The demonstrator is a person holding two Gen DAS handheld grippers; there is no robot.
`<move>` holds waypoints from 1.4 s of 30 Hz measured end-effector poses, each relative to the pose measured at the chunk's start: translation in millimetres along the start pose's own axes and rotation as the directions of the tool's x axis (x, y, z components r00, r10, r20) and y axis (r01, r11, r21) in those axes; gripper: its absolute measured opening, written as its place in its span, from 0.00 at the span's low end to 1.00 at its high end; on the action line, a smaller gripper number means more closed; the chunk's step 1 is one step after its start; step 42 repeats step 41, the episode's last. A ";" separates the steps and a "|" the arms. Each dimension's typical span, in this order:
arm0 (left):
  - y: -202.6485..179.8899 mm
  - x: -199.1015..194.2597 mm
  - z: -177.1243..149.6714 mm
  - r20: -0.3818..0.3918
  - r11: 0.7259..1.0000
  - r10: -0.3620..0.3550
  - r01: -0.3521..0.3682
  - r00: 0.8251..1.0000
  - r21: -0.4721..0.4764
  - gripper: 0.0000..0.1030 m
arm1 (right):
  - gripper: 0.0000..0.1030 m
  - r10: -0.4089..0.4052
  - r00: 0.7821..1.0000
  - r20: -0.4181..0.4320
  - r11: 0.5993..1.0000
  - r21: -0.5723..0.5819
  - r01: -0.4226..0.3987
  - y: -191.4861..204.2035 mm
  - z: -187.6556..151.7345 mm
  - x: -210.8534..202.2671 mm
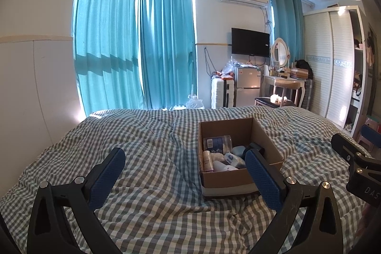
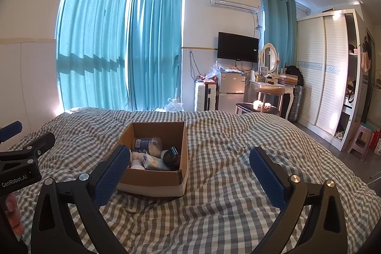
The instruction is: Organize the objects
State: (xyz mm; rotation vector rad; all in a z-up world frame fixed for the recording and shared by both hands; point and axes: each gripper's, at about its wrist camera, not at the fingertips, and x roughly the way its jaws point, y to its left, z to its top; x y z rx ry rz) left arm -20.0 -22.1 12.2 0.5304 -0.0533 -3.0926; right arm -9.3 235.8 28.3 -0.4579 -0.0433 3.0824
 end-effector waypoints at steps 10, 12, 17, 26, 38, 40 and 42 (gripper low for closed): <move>2.6 0.4 -0.8 -0.012 1.000 0.013 -0.013 1.000 -0.015 1.00 | 0.98 0.003 1.000 -0.015 1.000 0.007 -0.003 -1.6 -1.5 0.9; 4.8 1.1 -0.7 -0.017 1.000 0.009 -0.010 1.000 -0.024 1.00 | 0.98 0.001 1.000 -0.013 1.000 0.005 -0.001 -1.3 -1.1 0.3; 6.0 0.1 -1.4 -0.011 1.000 0.015 -0.015 1.000 -0.022 1.00 | 0.98 0.003 1.000 -0.018 1.000 0.005 -0.003 -1.4 -1.9 1.7; 3.5 1.1 -2.6 -0.018 1.000 0.022 -0.023 1.000 -0.010 1.00 | 0.98 0.001 1.000 -0.024 1.000 0.009 -0.001 -2.8 -2.6 2.4; 3.9 1.6 -5.4 -0.016 1.000 0.021 -0.021 1.000 -0.004 1.00 | 0.98 0.003 1.000 -0.031 1.000 0.011 -0.003 -2.1 -3.9 3.1; 1.3 -0.8 -5.9 -0.001 1.000 0.030 -0.029 1.000 0.009 1.00 | 0.98 0.003 1.000 -0.031 1.000 0.010 -0.003 -1.7 -4.2 3.2; -0.2 -1.4 -5.6 0.003 0.999 0.039 -0.039 0.999 0.016 1.00 | 0.98 0.002 1.000 -0.031 1.000 0.010 -0.002 -1.8 -4.3 3.2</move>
